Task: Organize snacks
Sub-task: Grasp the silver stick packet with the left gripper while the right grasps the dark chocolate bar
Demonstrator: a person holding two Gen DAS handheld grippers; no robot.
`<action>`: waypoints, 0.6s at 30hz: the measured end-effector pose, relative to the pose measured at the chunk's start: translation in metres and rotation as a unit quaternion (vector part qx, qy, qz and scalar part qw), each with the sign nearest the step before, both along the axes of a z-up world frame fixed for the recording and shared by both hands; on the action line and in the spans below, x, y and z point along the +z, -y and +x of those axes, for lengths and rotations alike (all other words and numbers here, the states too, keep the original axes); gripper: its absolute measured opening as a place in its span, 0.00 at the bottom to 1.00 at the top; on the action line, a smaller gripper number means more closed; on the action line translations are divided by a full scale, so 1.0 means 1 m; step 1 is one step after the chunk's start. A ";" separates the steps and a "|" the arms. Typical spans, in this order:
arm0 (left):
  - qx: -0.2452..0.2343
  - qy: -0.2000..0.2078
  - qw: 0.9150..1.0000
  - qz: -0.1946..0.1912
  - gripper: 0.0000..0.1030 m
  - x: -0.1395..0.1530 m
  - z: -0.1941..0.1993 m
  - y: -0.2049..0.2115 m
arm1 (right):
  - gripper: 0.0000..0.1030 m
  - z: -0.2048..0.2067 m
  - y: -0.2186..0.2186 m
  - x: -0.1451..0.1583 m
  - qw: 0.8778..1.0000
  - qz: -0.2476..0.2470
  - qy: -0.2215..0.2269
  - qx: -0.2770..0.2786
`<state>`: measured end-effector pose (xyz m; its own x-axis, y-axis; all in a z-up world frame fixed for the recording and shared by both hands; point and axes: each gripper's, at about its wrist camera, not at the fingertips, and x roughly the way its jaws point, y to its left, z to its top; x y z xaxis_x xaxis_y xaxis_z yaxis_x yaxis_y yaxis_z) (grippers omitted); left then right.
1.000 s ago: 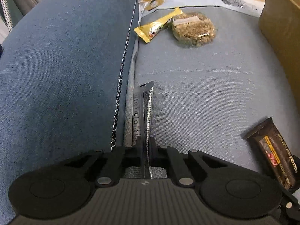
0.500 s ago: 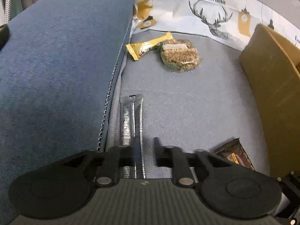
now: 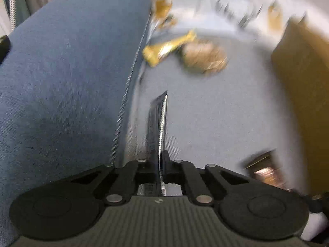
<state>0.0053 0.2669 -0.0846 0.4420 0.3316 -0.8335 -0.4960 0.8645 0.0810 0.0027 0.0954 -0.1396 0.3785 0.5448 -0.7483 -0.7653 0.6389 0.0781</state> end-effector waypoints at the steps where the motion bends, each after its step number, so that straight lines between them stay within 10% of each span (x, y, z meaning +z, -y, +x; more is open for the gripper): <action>1: -0.013 0.024 1.000 -0.010 0.02 0.005 -0.004 0.001 | 0.40 0.000 0.000 0.000 1.000 0.001 0.000 0.000; 8: -0.082 -0.010 0.996 -0.043 0.09 -0.003 0.005 0.014 | 0.40 0.000 0.001 -0.001 1.000 0.015 -0.001 0.002; 10: -0.063 -0.011 0.997 -0.037 0.55 -0.005 0.005 0.011 | 0.42 0.000 0.001 0.000 1.000 0.018 -0.003 0.005; 11: -0.048 0.000 0.998 -0.036 0.61 -0.003 0.004 0.008 | 0.42 0.000 0.001 0.000 1.000 0.020 -0.005 0.007; 18: -0.034 0.020 0.997 -0.066 0.63 -0.003 0.010 0.001 | 0.64 0.004 -0.001 0.001 0.999 0.031 -0.012 0.003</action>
<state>0.0155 0.2659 -0.0880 0.4929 0.1886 -0.8494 -0.4357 0.8985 -0.0534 0.0063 0.0966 -0.1388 0.3580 0.5927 -0.7215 -0.7667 0.6277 0.1351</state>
